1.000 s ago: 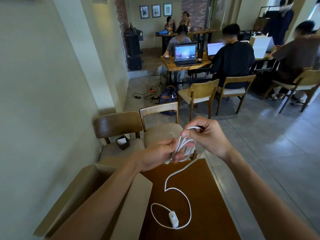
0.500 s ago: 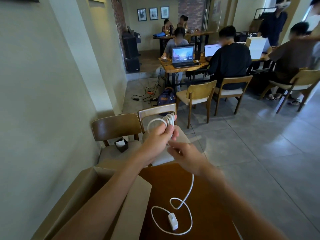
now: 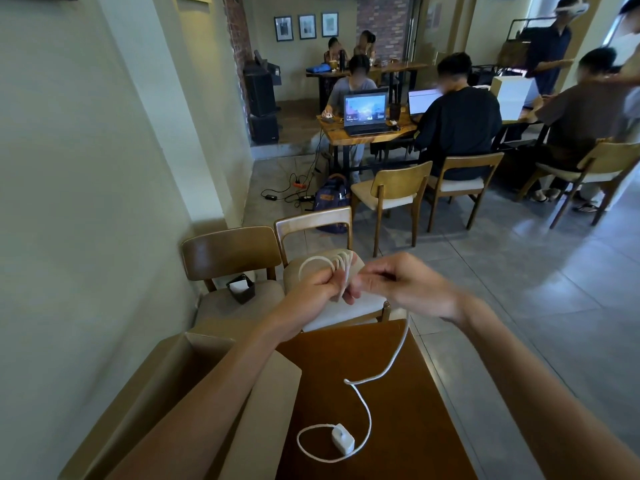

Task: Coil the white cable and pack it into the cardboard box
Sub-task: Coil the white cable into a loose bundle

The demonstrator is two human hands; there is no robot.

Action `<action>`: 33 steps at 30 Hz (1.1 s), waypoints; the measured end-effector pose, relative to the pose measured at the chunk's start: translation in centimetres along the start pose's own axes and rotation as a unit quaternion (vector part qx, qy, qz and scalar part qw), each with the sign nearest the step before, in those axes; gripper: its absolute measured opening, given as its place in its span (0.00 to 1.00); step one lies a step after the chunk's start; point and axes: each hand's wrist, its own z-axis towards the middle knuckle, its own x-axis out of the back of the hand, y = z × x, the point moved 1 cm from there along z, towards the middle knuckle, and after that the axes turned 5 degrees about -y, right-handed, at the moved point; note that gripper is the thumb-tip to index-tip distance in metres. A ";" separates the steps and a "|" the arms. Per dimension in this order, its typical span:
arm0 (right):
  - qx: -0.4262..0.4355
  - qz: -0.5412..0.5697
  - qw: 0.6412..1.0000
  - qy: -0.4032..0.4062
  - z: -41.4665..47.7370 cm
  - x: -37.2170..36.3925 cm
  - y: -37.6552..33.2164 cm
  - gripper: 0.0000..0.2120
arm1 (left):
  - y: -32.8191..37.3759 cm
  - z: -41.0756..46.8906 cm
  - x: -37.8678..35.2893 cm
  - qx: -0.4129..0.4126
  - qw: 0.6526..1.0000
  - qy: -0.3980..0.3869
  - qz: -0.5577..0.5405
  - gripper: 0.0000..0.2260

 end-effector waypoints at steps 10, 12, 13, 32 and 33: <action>0.010 0.128 0.969 0.210 1.9 0.9 2.2 0.16 | 1.5 -1.6 -1.1 -0.036 0.994 -0.094 -0.035 0.15; 0.004 0.139 0.957 0.253 2.0 0.1 3.2 0.14 | 1.9 -1.7 -1.2 -0.051 0.993 -0.100 -0.041 0.13; -0.008 0.138 0.955 0.263 1.9 -0.4 3.6 0.12 | 2.0 -1.7 -1.3 -0.056 0.992 -0.097 -0.055 0.13; -0.036 -0.100 0.994 -0.021 0.8 -2.6 1.8 0.07 | -1.2 -0.1 0.4 0.022 0.998 -0.018 0.062 0.11; -0.026 -0.058 0.998 -0.017 0.9 -2.0 1.6 0.08 | -1.2 -0.4 0.2 0.026 0.998 -0.022 0.059 0.13</action>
